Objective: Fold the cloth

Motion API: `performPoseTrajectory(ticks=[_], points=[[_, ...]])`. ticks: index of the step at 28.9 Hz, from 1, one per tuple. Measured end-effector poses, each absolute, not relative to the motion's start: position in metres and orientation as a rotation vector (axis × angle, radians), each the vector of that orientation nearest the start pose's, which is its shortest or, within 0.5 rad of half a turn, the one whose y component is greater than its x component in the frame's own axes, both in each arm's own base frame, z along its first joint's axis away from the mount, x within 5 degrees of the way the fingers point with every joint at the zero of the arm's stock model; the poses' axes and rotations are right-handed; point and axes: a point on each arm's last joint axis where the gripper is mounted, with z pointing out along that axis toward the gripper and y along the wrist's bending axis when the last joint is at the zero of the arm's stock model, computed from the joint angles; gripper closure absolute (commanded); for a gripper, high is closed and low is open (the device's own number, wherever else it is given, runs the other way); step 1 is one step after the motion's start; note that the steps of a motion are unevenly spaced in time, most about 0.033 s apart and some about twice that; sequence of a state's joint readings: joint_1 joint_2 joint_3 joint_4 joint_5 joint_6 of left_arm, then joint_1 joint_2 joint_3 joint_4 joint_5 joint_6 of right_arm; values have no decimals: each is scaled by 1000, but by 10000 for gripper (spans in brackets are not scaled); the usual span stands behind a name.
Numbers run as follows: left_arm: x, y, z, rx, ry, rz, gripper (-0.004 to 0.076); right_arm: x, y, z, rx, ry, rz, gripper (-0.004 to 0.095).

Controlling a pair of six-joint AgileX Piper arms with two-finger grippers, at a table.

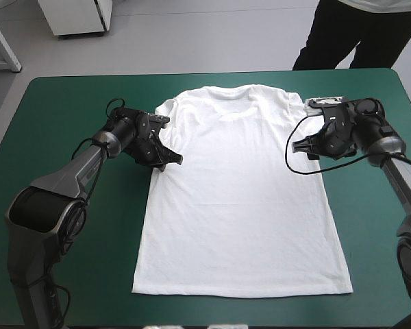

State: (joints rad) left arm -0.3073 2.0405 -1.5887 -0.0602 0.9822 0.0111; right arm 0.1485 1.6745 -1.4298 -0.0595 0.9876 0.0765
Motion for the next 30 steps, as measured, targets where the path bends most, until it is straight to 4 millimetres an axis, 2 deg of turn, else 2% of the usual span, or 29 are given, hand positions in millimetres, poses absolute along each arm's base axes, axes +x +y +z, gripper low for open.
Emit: performPoseTrajectory(ticks=[3, 17, 20, 22, 25, 28, 29, 30], points=[[405, -136, 197, 437, 2900, -144, 729, 360, 49, 287, -127, 2734, -13, 345], [406, -138, 195, 471, 2904, -165, 734, 392, 41, 219, -46, 2857, 5, 345], [406, -138, 195, 471, 2904, -165, 734, 397, 43, 215, -33, 2857, 29, 371], [406, -139, 194, 471, 2905, -165, 734, 400, 44, 213, -34, 2861, 39, 432], [406, -139, 194, 470, 2904, -166, 734, 404, 44, 212, -38, 2865, 38, 599], [406, -139, 194, 470, 2904, -166, 734, 406, 45, 209, -44, 2868, 46, 794], [406, -139, 194, 470, 2904, -166, 734, 407, 45, 208, -50, 2868, 51, 929], [406, -139, 194, 470, 2903, -166, 734, 408, 46, 207, -60, 2870, 60, 922]])
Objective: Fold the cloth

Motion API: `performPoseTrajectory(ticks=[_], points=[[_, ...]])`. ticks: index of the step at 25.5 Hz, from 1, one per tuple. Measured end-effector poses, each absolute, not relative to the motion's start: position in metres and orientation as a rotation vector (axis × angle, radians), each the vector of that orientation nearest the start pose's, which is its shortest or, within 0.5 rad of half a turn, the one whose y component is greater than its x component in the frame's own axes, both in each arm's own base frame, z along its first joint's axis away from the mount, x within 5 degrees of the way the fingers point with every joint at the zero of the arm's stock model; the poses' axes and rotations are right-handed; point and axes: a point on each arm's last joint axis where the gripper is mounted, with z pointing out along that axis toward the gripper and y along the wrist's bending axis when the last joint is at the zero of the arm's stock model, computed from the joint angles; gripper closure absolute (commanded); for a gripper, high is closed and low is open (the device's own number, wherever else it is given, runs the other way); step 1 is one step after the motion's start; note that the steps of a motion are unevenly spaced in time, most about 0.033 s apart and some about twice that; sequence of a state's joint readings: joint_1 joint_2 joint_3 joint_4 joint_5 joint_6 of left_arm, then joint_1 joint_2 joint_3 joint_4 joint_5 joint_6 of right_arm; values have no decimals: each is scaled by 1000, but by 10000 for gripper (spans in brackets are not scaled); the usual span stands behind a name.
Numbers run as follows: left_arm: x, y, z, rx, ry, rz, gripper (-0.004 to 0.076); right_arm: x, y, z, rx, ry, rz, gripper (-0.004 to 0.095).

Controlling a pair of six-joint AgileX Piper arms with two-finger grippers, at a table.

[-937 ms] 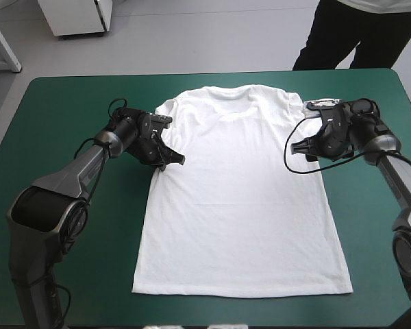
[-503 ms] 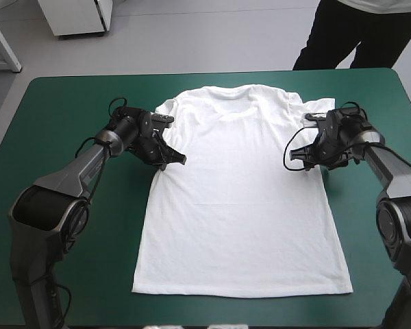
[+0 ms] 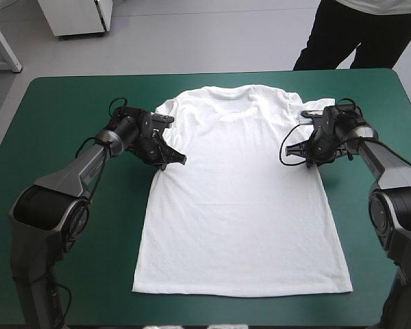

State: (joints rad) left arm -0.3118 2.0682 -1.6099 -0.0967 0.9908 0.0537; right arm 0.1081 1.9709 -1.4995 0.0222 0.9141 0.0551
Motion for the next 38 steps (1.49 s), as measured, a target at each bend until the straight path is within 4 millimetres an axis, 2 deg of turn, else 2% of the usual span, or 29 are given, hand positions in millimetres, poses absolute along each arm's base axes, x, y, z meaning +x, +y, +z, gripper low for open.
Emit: performPoseTrajectory(ticks=[5, 8, 11, 12, 14, 16, 18, 26, 31, 35, 38], points=[[407, -139, 195, 495, 2899, -166, 734, 409, 46, 206, -34, 2869, 105, 925], [407, -139, 202, 508, 2891, -164, 734, 410, 46, 211, -41, 2873, 106, 925], [402, -139, 216, 524, 2862, -149, 734, 409, 47, 221, -39, 2881, 122, 925], [397, -137, 221, 537, 2873, -136, 734, 407, 47, 231, -39, 2873, 133, 925], [386, -133, 249, 543, 2833, -126, 734, 401, 47, 265, -44, 2801, 143, 925], [369, -127, 294, 529, 2735, -138, 734, 388, 46, 303, -48, 2714, 152, 925], [356, -123, 320, 522, 2681, -146, 734, 378, 45, 321, -50, 2681, 155, 925], [309, -107, 403, 501, 2508, -166, 734, 338, 41, 377, -60, 2568, 171, 925], [277, -99, 457, 478, 2351, -212, 734, 305, 39, 416, -66, 2451, 190, 925], [252, -94, 488, 470, 2258, -265, 734, 274, 38, 447, -66, 2335, 225, 925], [239, -92, 504, 468, 2206, -300, 734, 258, 37, 466, -69, 2265, 244, 925]])
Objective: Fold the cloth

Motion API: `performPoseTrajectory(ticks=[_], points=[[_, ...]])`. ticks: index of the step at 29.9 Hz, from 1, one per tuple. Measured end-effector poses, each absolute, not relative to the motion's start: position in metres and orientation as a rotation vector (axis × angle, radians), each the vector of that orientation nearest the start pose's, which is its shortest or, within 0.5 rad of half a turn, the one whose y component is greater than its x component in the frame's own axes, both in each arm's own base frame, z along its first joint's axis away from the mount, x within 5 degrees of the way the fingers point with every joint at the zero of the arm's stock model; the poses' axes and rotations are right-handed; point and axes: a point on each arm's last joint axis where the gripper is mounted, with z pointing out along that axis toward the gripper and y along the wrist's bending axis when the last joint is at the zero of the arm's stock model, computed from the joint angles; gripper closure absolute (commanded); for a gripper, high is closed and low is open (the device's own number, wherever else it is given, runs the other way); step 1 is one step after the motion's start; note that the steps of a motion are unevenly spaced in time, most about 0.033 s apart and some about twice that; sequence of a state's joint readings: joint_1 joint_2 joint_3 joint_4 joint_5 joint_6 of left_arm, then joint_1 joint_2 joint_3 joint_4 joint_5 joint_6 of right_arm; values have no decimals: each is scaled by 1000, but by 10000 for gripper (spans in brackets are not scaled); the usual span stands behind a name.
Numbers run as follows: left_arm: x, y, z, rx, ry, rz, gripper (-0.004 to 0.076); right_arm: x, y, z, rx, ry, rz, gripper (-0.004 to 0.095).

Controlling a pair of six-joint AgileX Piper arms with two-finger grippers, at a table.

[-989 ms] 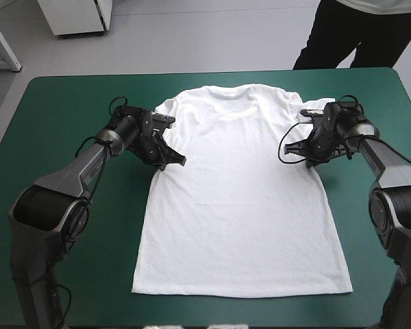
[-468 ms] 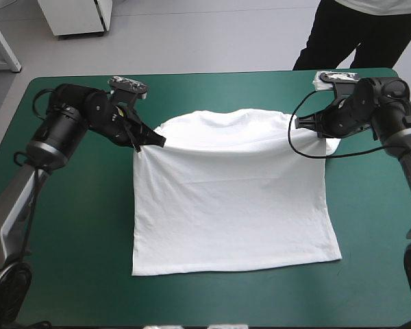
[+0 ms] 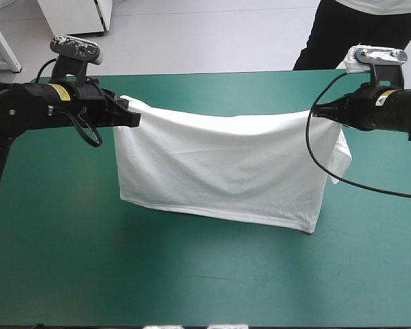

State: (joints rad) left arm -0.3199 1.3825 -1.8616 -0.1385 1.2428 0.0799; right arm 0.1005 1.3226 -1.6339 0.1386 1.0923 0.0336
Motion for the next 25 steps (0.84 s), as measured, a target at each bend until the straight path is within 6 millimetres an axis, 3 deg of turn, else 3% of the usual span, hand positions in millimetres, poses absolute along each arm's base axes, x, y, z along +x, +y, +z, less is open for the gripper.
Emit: performPoseTrajectory(ticks=[6, 10, 15, 20, 25], points=[[227, -91, 520, 467, 2145, -344, 734, 242, 40, 508, -80, 2115, 314, 926], [237, -94, 522, 447, 2091, -349, 734, 246, 42, 527, -80, 2020, 346, 925], [267, -101, 520, 406, 1999, -336, 734, 281, 46, 527, -73, 1989, 355, 925], [314, -112, 514, 374, 1933, -309, 734, 333, 51, 517, -77, 1985, 348, 925], [353, -118, 520, 350, 1863, -303, 734, 372, 55, 515, -82, 1949, 345, 925]])
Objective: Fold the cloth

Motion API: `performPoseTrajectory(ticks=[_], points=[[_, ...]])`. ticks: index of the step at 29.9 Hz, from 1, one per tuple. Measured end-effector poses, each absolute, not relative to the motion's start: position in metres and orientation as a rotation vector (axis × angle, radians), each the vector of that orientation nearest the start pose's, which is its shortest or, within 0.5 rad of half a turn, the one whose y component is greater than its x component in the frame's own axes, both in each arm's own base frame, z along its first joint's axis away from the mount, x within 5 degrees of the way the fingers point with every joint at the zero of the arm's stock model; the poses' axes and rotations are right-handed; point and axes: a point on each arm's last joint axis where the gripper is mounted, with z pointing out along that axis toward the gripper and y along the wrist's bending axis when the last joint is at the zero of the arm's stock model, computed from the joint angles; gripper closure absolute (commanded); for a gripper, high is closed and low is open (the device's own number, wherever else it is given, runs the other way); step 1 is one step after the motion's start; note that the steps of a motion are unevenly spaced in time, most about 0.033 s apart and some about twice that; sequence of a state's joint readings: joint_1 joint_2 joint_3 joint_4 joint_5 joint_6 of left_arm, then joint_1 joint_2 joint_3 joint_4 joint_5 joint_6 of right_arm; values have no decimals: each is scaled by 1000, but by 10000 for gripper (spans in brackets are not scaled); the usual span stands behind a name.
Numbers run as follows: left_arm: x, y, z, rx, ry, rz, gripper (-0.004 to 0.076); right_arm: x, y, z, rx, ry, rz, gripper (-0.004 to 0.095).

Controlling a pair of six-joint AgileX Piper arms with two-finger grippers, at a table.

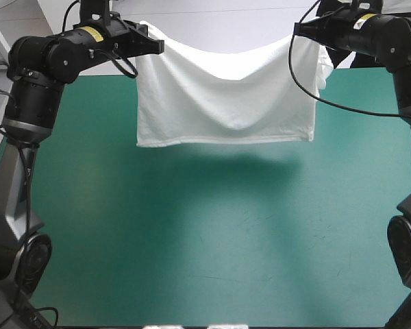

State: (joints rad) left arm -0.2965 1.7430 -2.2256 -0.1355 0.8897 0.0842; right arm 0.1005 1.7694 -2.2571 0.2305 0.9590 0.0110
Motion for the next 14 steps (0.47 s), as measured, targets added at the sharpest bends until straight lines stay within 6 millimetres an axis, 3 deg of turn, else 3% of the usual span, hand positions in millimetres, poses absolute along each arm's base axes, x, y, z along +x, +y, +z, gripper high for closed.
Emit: performPoseTrajectory(ticks=[5, 9, 14], points=[[372, -122, 512, 383, 1883, -280, 734, 393, 57, 500, -94, 1986, 333, 925], [383, -123, 489, 401, 1989, -273, 734, 405, 58, 479, -102, 2084, 327, 925], [389, -126, 448, 426, 2184, -274, 734, 418, 59, 431, -110, 2251, 317, 925]])
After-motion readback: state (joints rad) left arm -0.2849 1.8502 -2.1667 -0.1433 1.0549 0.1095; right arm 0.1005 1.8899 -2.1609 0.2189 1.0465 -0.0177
